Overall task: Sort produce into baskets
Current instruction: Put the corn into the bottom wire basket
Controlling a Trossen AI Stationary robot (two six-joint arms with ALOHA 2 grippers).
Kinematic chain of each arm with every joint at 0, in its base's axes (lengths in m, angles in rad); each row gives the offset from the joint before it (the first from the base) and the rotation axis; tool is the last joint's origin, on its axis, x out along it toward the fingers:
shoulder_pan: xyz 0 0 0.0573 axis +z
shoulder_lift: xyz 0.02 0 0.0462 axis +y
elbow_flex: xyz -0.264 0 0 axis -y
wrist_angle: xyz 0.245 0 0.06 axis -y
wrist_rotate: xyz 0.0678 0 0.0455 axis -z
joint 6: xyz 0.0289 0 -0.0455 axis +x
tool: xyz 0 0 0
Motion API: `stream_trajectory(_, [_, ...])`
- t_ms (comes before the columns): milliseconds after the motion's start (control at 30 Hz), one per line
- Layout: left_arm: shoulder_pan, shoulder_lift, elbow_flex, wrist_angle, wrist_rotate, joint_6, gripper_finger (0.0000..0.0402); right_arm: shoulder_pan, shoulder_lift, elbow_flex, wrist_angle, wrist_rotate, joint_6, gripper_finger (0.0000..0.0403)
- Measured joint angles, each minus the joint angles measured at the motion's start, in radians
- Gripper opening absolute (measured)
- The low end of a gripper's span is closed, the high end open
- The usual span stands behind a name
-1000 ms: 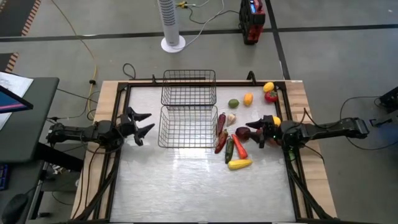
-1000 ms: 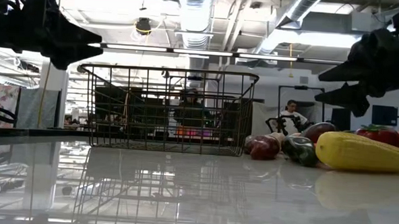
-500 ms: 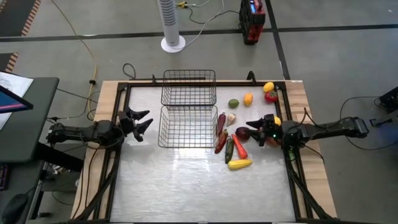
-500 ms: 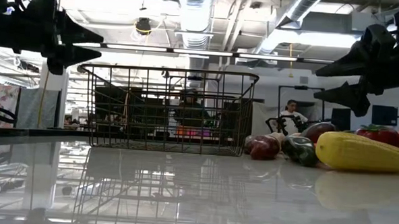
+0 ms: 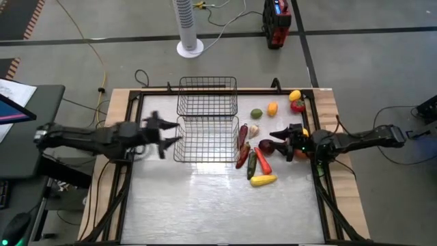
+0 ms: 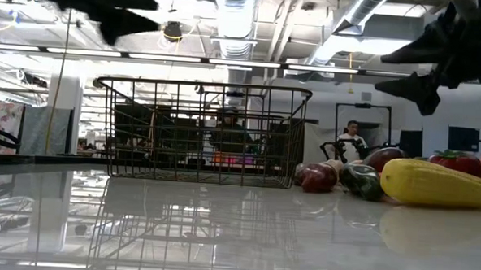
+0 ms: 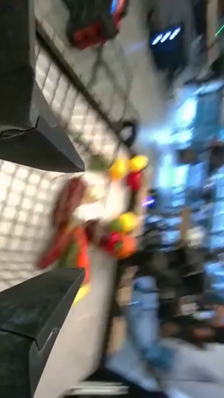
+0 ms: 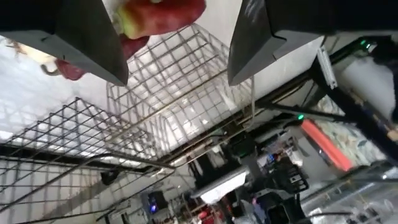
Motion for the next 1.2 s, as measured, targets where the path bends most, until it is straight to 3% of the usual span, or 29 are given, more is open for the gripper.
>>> stream_trajectory(267, [-0.032,0.499,0.375,-0.049,0.209,0.141,0.0249,0.154,0.250,0.176,-0.193,0.075,0.084,0.0299])
stream_trajectory(500, [-0.090,0.802,0.679,-0.213,0.232,0.235,0.0249,0.319,0.420,0.379,-0.462,0.301,0.134,0.0299])
stream_trajectory(600, [-0.113,0.905,0.765,-0.223,0.244,0.238,0.0249,0.381,0.431,0.442,-0.618,0.449,0.166,0.0299])
stream_trajectory(767, [-0.141,1.066,0.893,-0.282,0.265,0.240,0.0249,0.461,0.380,0.460,-0.672,0.639,0.172,0.0299])
stream_trajectory(967, [-0.161,1.221,1.046,-0.321,0.265,0.264,0.0249,0.509,0.347,0.460,-0.670,0.731,0.185,0.0299])
stream_trajectory(1200, [-0.179,1.335,1.175,-0.339,0.257,0.264,0.0249,0.553,0.335,0.460,-0.682,0.741,0.192,0.0299])
